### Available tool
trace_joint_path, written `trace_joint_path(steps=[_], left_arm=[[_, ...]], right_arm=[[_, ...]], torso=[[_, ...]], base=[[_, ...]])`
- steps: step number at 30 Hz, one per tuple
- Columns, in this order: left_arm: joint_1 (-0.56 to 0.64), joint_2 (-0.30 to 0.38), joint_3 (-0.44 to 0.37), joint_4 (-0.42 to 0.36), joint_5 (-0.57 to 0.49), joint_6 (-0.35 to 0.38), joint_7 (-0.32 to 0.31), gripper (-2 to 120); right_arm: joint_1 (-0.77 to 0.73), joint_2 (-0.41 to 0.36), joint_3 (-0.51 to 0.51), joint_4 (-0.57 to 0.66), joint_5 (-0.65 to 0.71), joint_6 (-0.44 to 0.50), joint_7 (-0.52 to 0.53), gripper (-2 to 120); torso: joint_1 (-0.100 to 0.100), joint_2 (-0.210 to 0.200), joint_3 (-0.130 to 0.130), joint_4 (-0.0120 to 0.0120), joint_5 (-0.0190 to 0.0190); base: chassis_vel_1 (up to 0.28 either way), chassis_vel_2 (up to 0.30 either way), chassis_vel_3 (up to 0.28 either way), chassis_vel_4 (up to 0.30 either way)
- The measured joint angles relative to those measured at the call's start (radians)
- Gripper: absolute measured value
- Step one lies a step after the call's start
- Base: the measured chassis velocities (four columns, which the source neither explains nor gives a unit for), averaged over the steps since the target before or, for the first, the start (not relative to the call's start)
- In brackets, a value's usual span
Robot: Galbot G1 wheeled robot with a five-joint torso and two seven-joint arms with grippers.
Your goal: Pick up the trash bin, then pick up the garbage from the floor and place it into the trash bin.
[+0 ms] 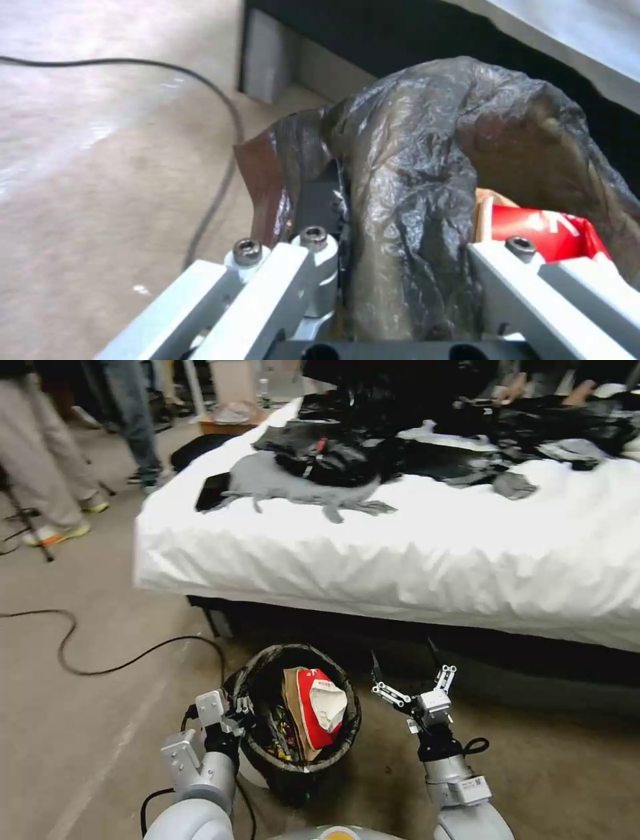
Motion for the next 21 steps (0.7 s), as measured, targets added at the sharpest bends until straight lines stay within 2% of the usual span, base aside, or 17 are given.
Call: trace_joint_path(steps=[21], left_arm=[[-0.026,-0.004,-0.002,0.007,-0.015,0.002,0.000,93]], right_arm=[[0.012,-0.016,-0.001,-0.015,0.019,0.007,-0.028,100]], torso=[[0.000,0.000,0.000,-0.0001,-0.0002]], base=[[0.128,0.127,0.121,0.126]])
